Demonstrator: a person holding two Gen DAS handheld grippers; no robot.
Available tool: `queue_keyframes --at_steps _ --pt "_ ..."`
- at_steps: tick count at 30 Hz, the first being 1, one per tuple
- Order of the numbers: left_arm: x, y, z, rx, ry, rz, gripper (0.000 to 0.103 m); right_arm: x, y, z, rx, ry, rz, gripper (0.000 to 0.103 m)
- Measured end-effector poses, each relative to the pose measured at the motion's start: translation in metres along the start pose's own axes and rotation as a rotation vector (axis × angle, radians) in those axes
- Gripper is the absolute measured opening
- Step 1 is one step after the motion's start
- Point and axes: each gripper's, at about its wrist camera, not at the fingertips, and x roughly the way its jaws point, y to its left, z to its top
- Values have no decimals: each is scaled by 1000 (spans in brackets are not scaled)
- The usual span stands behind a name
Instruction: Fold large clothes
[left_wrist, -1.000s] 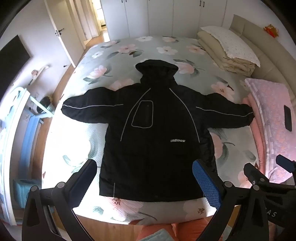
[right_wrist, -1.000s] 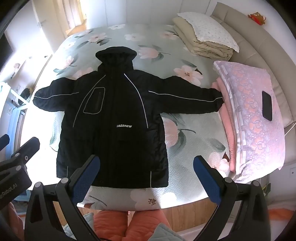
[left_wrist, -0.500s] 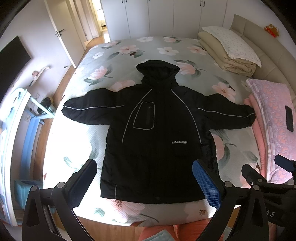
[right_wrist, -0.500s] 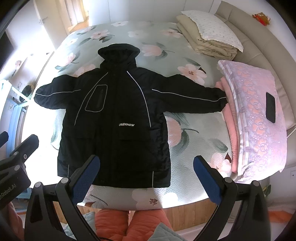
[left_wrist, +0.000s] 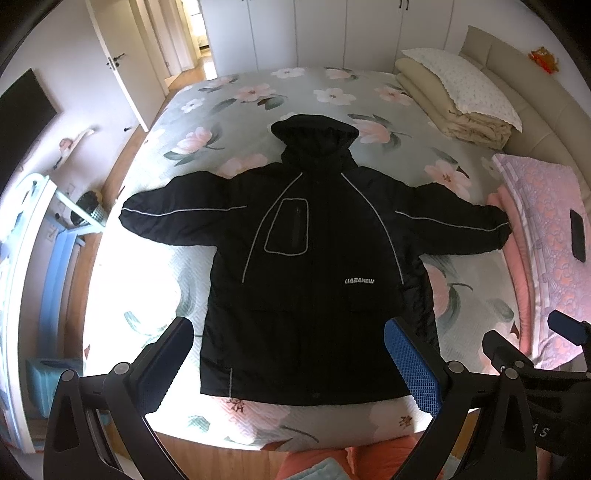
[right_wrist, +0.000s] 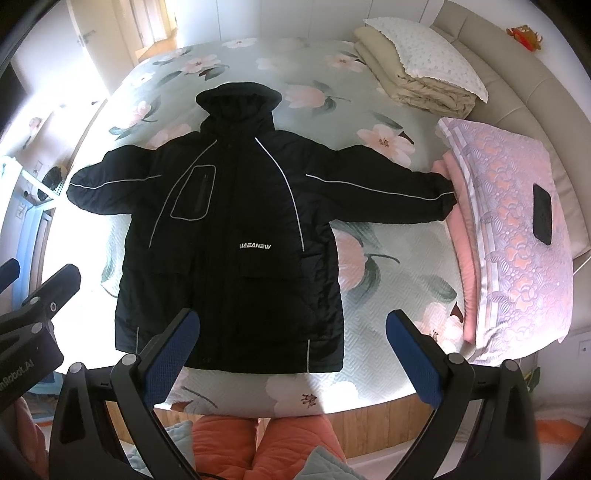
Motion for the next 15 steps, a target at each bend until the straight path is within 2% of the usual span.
queue_keyframes --at_steps 15 --pt "12 13 2 6 14 -19 103 5 14 -4 18 27 -11 101"
